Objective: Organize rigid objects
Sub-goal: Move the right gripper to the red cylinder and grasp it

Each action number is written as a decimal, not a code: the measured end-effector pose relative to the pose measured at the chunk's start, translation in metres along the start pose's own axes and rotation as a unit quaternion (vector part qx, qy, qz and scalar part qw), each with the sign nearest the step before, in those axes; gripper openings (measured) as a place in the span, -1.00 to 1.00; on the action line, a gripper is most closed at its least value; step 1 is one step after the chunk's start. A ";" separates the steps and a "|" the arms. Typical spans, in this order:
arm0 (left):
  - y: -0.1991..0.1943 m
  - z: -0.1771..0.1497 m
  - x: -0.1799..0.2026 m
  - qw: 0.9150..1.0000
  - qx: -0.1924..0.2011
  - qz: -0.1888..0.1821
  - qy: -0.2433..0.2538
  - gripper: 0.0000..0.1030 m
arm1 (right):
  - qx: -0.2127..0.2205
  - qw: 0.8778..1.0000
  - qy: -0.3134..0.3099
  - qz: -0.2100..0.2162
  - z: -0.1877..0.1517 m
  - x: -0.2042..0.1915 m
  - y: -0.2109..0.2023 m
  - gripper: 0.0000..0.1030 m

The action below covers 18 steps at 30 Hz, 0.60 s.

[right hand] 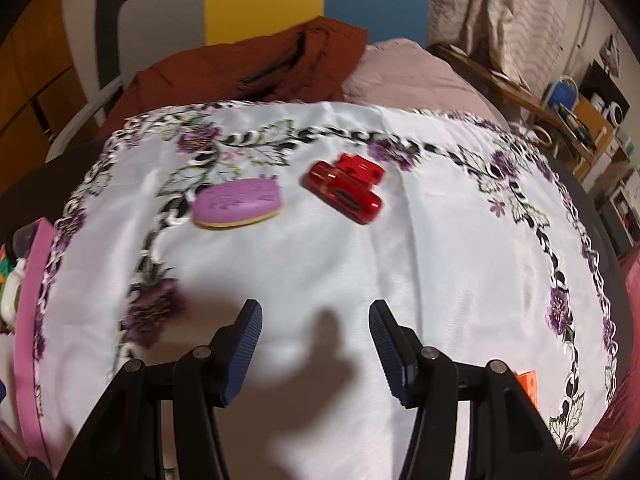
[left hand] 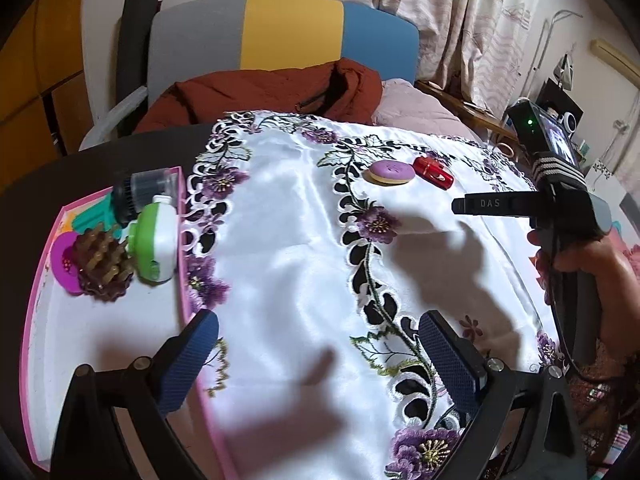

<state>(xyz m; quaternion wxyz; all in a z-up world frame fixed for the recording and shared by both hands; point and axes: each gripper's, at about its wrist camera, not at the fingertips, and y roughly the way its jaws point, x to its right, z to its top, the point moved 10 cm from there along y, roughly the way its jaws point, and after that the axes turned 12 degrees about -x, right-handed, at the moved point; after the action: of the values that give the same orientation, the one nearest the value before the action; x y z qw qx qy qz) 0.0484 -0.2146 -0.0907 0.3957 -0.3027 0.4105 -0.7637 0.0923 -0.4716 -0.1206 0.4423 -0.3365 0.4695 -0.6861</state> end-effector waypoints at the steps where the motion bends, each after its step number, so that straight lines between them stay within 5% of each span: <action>1: 0.001 0.000 0.001 1.000 0.000 -0.002 0.001 0.96 | -0.003 1.000 0.006 0.001 0.001 0.006 0.002 0.10; 10: 0.009 -0.003 0.013 1.000 -0.012 -0.015 0.012 0.96 | 0.058 0.997 0.021 0.044 0.060 0.031 -0.001 0.10; 18: 0.013 -0.005 0.011 1.000 -0.018 -0.011 0.006 0.96 | 0.066 0.996 0.000 0.055 0.100 0.018 0.026 0.09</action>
<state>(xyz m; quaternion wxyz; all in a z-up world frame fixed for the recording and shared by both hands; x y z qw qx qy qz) 0.0437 -0.2273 -0.1027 0.3789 -0.3094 0.4234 -0.7625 0.1806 -0.5268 -0.1111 0.5001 -0.2804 0.4413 -0.6903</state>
